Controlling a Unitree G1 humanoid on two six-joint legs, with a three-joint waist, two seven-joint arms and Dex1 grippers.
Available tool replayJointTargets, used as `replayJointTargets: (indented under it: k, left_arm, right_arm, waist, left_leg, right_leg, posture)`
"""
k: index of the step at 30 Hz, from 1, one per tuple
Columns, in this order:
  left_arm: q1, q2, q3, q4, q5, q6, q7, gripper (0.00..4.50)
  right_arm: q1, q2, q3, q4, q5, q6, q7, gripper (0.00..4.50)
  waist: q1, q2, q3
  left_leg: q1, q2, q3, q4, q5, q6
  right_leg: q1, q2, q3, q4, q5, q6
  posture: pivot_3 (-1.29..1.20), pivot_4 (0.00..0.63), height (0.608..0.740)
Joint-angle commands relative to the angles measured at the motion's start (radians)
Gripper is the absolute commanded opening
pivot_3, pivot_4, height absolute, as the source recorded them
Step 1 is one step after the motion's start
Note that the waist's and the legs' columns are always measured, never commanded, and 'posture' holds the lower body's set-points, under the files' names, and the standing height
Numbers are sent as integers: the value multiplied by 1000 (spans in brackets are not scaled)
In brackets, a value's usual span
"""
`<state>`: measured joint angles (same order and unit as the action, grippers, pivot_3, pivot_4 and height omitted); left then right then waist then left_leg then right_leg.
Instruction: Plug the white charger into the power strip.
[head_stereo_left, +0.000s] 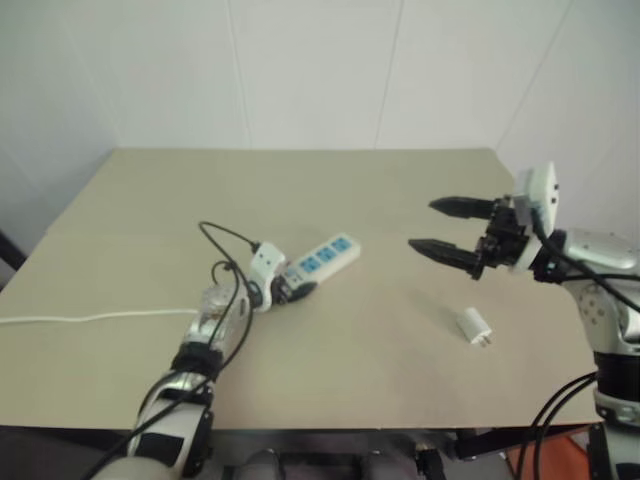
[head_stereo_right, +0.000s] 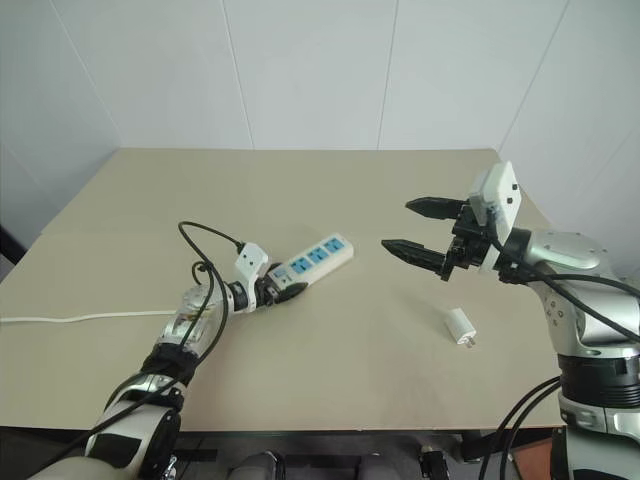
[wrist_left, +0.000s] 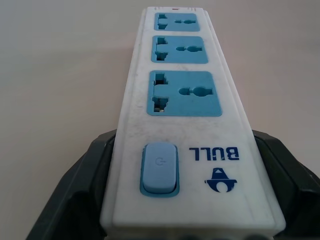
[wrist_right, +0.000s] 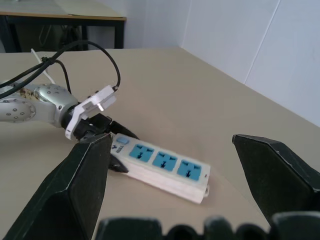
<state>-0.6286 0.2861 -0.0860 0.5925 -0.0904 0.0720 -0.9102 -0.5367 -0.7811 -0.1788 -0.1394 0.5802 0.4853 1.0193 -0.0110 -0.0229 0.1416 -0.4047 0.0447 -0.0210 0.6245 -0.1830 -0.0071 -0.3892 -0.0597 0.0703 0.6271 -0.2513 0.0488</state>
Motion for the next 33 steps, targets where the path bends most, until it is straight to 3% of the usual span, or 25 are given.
replayJointTargets:
  k: [1, 7, 12, 18, 26, 33]
  left_arm:
    - [46, 38, -52, -106, -56, 16, -186, 3324]
    - [96, 172, -125, -225, -68, -37, -421, 3324]
    - [109, 211, -118, -271, -110, -68, -505, 3324]
    - [152, 183, -118, -289, -94, -138, -469, 3324]
    - [207, 177, -136, -345, -87, -92, -429, 3324]
    - [241, 180, -140, -378, -79, -56, -393, 3324]
  right_arm:
    - [4, -18, -53, -37, 30, 7, -11, 4500]
    - [23, -30, -66, -51, 41, 14, -14, 4500]
    - [31, -36, -69, -54, 48, 15, -15, 4500]
    - [39, -37, -72, -60, 53, 16, -20, 4500]
    - [78, -60, -85, -76, 50, 42, -44, 4500]
    - [52, -132, -73, -67, 25, 208, -162, 4500]
  waist:
    - [-1, 0, 0]
    - [-3, 0, 0]
    - [-3, 0, 0]
    - [-1, 0, 0]
    - [-1, 0, 0]
    - [0, 0, 0]
  left_leg:
    - [0, 0, 0, 0, 0, 0]
    - [0, 1, 0, 0, 0, 0]
    - [-1, 1, 0, 0, 0, 0]
    - [-2, 1, 0, 0, 0, 0]
    - [-2, 1, 0, 0, 0, 0]
    - [-1, 1, 0, 0, 0, 0]
  right_leg:
    - [0, 0, 0, 0, 0, 0]
    - [-1, 0, 0, 0, 0, 0]
    - [-1, 0, 0, 0, 0, -1]
    - [-2, 0, 0, -1, 0, -1]
    - [-2, 0, 0, -1, 0, -1]
    - [-1, 0, 0, -1, 0, -1]
  posture:
    - [0, 150, 740]
    - [0, 150, 740]
    - [0, 150, 740]
    - [0, 150, 740]
    - [0, 150, 740]
    - [0, 150, 740]
